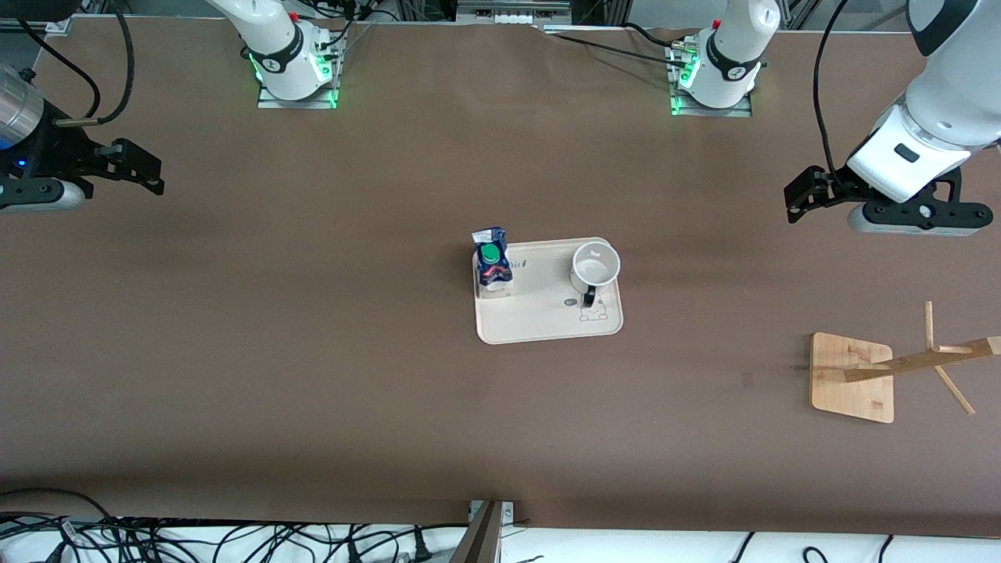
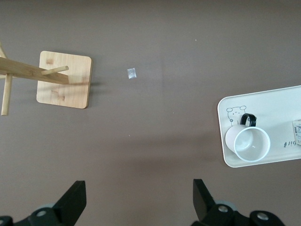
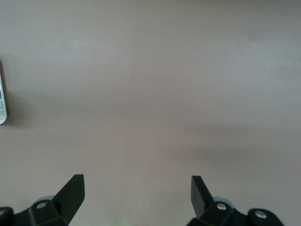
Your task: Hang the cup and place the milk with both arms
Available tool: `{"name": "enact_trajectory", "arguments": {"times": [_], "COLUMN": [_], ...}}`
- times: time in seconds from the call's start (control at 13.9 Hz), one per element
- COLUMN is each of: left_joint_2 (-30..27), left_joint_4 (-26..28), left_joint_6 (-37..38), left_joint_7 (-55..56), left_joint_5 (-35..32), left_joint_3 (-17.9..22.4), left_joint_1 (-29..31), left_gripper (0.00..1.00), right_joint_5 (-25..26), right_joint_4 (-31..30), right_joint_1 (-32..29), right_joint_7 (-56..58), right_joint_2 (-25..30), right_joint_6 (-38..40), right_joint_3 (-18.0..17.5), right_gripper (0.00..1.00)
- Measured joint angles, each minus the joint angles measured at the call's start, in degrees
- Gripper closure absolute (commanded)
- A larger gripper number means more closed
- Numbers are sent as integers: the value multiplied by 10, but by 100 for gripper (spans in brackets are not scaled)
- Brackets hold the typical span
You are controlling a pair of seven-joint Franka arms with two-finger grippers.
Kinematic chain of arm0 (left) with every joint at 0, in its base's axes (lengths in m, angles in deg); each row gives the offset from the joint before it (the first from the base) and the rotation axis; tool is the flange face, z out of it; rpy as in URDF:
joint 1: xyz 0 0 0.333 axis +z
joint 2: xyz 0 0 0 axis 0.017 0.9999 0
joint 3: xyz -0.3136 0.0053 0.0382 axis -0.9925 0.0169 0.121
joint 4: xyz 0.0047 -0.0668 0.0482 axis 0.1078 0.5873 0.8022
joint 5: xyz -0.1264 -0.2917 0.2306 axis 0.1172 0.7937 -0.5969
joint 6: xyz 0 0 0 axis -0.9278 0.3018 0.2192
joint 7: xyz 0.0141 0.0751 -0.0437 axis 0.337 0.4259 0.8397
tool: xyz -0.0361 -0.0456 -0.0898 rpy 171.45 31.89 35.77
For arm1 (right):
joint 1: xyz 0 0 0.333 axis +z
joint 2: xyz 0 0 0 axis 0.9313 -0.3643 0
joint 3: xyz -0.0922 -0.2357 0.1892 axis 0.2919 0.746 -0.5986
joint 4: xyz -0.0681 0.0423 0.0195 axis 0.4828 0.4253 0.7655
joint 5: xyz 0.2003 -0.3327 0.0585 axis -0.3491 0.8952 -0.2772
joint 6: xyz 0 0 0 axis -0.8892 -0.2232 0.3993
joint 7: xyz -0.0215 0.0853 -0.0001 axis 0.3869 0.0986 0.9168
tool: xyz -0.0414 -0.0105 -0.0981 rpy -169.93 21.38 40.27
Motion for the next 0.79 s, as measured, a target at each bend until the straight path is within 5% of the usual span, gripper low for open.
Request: {"name": "enact_trajectory", "arguments": {"times": [0.29,0.79], "left_joint_2": [0,0], "left_joint_4": [-1,-1], "left_joint_6": [0,0], "left_joint_7": [0,0], "left_joint_5": [0,0], "left_joint_3": [0,-1], "left_joint_1": [0,-1], "left_gripper": [0,0], "right_joint_5": [-19,-111], "right_joint_4": [1,12], "right_joint_1": [26,181], "right_joint_7": [11,-123], "right_joint_2": [-62,-137], "right_joint_6": [16,-74], "right_joint_3": [-4,-17], "right_gripper": [0,0]}}
